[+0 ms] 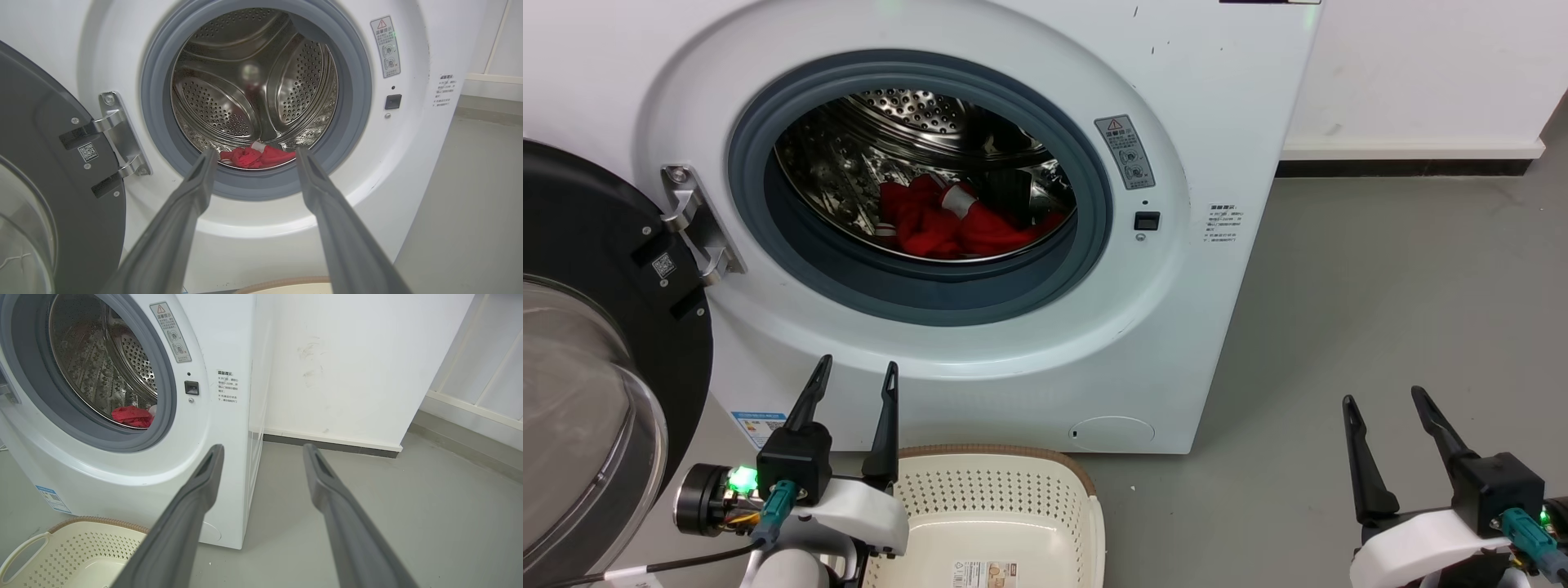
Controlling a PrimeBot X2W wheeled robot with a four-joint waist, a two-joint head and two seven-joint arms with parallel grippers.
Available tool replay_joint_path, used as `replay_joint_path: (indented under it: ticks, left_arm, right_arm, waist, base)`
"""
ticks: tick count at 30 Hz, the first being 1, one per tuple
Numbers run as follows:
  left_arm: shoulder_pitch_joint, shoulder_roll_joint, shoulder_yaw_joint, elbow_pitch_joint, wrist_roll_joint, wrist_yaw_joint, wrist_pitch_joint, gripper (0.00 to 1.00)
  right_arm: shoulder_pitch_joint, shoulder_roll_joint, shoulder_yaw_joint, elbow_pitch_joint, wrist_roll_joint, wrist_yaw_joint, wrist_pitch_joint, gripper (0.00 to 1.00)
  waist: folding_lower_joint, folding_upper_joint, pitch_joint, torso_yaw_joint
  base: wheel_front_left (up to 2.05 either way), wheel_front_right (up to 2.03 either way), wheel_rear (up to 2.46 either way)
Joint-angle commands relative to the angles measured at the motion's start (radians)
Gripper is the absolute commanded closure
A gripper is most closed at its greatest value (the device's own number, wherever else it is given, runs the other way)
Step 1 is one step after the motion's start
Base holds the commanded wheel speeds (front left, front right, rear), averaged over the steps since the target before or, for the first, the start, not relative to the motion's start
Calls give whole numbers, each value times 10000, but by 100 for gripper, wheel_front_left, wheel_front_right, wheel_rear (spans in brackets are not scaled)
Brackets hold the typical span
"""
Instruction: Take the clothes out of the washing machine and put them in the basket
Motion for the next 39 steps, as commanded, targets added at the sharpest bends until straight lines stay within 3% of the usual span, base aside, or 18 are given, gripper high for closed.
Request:
replay_joint_path:
  ticks: [1, 23, 39]
  left_arm:
    - [-142, 36, -19, 18, -8, 19, -64, 0]
    - [-251, 30, 52, 334, -205, -10, -52, 0]
    - [-2833, 514, 381, 2036, -583, -216, -15, 0]
  right_arm:
    - [90, 16, 5, -29, 14, -7, -67, 0]
    - [-133, 16, 45, 84, 145, -7, -90, 0]
    - [-1110, 21, 555, -678, -108, -7, 171, 0]
  waist:
    - [0, 0, -1, 1]
    - [0, 0, 143, -64]
    - [0, 0, 2574, -645]
  base:
    - [0, 0, 0]
    - [0, 0, 0]
    - [0, 0, 0]
